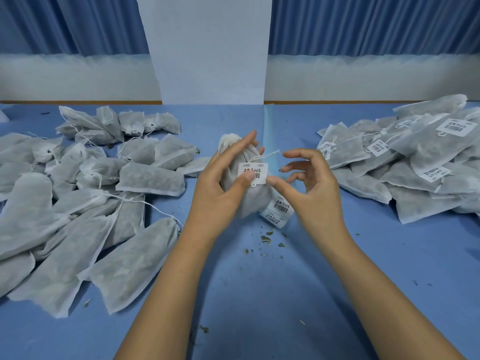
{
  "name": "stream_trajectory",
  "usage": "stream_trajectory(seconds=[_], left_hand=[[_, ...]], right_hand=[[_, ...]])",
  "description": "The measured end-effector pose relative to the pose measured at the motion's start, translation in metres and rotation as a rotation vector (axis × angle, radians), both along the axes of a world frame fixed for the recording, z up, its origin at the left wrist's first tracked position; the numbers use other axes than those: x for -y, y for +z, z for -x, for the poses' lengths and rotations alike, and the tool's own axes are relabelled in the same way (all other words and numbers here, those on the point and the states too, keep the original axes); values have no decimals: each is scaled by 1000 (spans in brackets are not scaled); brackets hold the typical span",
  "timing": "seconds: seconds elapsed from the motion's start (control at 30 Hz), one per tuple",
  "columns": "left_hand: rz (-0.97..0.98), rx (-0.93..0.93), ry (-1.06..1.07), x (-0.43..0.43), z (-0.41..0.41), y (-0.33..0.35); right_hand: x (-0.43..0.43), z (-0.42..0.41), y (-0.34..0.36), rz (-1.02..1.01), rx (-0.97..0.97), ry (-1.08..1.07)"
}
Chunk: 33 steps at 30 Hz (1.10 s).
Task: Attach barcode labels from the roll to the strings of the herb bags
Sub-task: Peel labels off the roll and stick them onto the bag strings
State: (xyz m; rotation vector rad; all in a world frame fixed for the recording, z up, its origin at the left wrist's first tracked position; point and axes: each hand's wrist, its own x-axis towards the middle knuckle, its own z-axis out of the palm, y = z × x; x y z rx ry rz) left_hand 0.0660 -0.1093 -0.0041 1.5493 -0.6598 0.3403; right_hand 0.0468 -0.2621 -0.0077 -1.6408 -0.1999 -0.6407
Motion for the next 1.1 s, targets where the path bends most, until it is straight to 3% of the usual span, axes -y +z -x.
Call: stream_trajectory(seconds=[0.3, 0.47, 0.63, 0.77, 1.0, 1.1], left_hand=[[-47, -6, -126, 2, 2, -3], [35, -9, -148, 3, 1, -5], [173, -135, -5, 10, -3, -4], [209, -180, 143, 10, -6, -5], [277, -116, 249, 10, 0, 0], [335, -70, 330, 10, 4, 2]], right_hand=[[-5, -3, -2, -272, -174, 243], [-6, -1, 0, -206, -164, 232], [-6, -2, -1, -253, -132, 119], [-3, -2, 1, -286, -131, 183], [-1, -3, -1, -146, -103, 151], [0, -2, -3, 140, -107, 136]])
